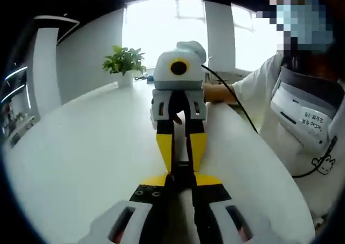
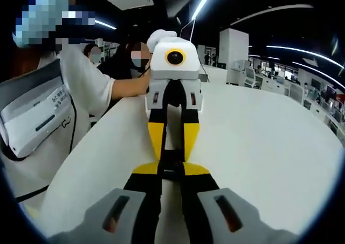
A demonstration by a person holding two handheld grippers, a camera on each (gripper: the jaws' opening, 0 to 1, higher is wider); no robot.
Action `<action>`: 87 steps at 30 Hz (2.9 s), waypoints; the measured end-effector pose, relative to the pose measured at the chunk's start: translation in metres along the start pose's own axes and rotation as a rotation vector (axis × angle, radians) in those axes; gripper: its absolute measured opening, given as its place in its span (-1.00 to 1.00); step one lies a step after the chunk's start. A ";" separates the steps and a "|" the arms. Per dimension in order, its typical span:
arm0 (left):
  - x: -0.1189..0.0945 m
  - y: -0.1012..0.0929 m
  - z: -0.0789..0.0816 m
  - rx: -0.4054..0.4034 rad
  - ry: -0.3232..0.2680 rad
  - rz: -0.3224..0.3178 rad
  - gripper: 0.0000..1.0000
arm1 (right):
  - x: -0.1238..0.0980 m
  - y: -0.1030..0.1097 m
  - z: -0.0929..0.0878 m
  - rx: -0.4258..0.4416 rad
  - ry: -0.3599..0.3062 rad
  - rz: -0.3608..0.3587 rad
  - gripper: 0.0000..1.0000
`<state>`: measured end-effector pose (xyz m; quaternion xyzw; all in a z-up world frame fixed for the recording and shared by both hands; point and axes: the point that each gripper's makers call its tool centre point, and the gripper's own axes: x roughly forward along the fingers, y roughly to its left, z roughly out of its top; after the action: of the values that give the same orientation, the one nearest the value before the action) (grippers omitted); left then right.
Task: Snap the two parts of the plastic buckle together until the buckle closes and remains connected.
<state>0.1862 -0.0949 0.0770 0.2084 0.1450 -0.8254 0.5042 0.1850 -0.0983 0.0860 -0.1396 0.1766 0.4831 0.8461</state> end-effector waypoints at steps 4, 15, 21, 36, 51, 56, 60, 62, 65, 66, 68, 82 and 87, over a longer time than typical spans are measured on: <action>-0.001 0.000 -0.001 -0.001 0.002 0.004 -0.69 | 0.001 -0.001 0.000 0.001 -0.001 -0.001 -0.77; -0.003 -0.001 -0.002 -0.005 0.002 -0.003 -0.69 | 0.003 -0.004 -0.001 0.004 -0.005 -0.008 -0.77; -0.010 0.000 0.003 -0.020 -0.024 0.008 -0.69 | 0.004 -0.006 -0.001 0.009 -0.010 0.003 -0.77; -0.033 0.031 0.005 -0.168 -0.089 0.142 -0.64 | 0.002 -0.027 -0.001 0.070 -0.040 -0.014 -0.77; -0.047 0.063 -0.002 -0.172 -0.055 0.346 -0.61 | 0.002 -0.066 -0.005 0.034 -0.028 -0.047 -0.77; -0.050 0.068 -0.003 -0.191 -0.066 0.360 -0.61 | 0.001 -0.092 -0.006 0.023 -0.009 -0.061 -0.77; -0.051 0.071 -0.004 -0.197 -0.063 0.370 -0.61 | -0.002 -0.112 0.001 0.062 -0.049 -0.062 -0.77; -0.051 0.072 -0.005 -0.194 -0.057 0.375 -0.61 | -0.003 -0.120 0.002 0.062 -0.053 -0.064 -0.77; -0.052 0.073 -0.005 -0.193 -0.055 0.380 -0.61 | -0.002 -0.131 0.003 0.064 -0.056 -0.065 -0.77; -0.052 0.073 -0.005 -0.194 -0.056 0.381 -0.61 | -0.002 -0.134 0.003 0.064 -0.053 -0.067 -0.77; -0.054 0.071 -0.004 -0.182 -0.055 0.378 -0.61 | 0.000 -0.142 -0.001 0.058 -0.015 -0.075 -0.77; -0.070 0.076 0.005 -0.178 -0.100 0.416 -0.61 | 0.000 -0.183 -0.002 0.053 -0.016 -0.074 -0.77; -0.074 0.077 0.005 -0.181 -0.110 0.425 -0.61 | -0.001 -0.191 -0.008 0.046 0.019 -0.067 -0.77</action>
<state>0.2833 -0.0750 0.1157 0.1430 0.1437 -0.6945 0.6903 0.3494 -0.1966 0.0920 -0.1304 0.1910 0.4489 0.8631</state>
